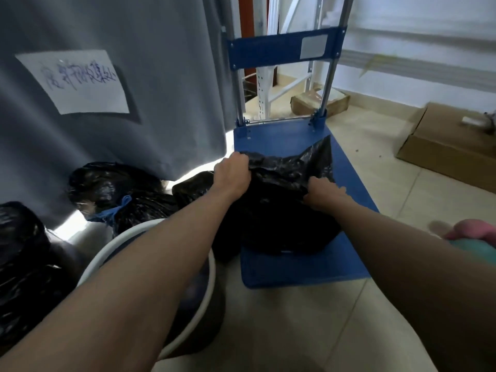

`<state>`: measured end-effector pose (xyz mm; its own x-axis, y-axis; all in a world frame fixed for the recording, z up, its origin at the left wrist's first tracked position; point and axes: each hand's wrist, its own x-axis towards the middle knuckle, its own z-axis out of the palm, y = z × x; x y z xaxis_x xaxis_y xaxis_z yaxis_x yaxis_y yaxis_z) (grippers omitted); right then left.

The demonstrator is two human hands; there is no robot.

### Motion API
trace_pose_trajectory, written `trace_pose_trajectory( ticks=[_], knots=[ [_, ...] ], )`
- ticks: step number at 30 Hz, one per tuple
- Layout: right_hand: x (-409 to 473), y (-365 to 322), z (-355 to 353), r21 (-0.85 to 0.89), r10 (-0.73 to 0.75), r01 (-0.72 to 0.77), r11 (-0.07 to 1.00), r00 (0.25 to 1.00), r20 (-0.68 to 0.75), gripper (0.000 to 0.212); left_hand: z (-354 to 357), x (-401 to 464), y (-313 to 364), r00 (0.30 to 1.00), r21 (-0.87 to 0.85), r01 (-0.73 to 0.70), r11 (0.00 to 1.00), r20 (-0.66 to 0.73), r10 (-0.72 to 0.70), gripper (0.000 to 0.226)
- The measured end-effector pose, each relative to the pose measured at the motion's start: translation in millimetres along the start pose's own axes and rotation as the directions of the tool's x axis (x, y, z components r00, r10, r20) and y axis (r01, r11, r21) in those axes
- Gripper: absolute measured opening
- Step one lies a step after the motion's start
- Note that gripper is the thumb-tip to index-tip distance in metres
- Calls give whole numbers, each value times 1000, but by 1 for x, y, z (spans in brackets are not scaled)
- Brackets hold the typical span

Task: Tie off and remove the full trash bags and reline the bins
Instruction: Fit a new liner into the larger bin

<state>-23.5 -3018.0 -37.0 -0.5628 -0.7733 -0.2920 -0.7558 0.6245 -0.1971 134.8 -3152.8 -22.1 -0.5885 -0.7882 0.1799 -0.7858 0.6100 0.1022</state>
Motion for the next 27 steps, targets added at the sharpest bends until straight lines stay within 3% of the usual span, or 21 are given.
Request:
trace_pose_trajectory(
  ticks=[3,7,11,16,21,23,27],
  knots=[
    [-33,-18,-31,60,-23,26,998,999,-44,35,-56,-13,-9,996,-21,21,1000,-92,-23,19],
    [-84,-45,-65,50,-59,61,997,998,-33,65,-131,-46,-21,975,-100,40,994,-212,-61,17],
    [-129,-78,-85,26,-120,123,992,988,-97,49,-199,-80,-35,932,-201,15,980,-352,-87,20],
    [-169,-111,-93,98,-163,180,979,973,-163,49,-263,-119,-61,849,-272,25,962,-502,-164,15],
    [-194,-149,-90,272,-271,298,915,953,-133,43,-284,-155,-94,833,-240,19,971,-533,-148,17],
    [-206,-168,-90,393,-338,343,853,937,-84,44,-279,-169,-107,861,-239,5,971,-493,-125,21],
    [-227,-193,-91,654,-489,327,682,869,76,18,-254,-195,-125,920,-243,84,966,-355,-169,25]
  ],
)
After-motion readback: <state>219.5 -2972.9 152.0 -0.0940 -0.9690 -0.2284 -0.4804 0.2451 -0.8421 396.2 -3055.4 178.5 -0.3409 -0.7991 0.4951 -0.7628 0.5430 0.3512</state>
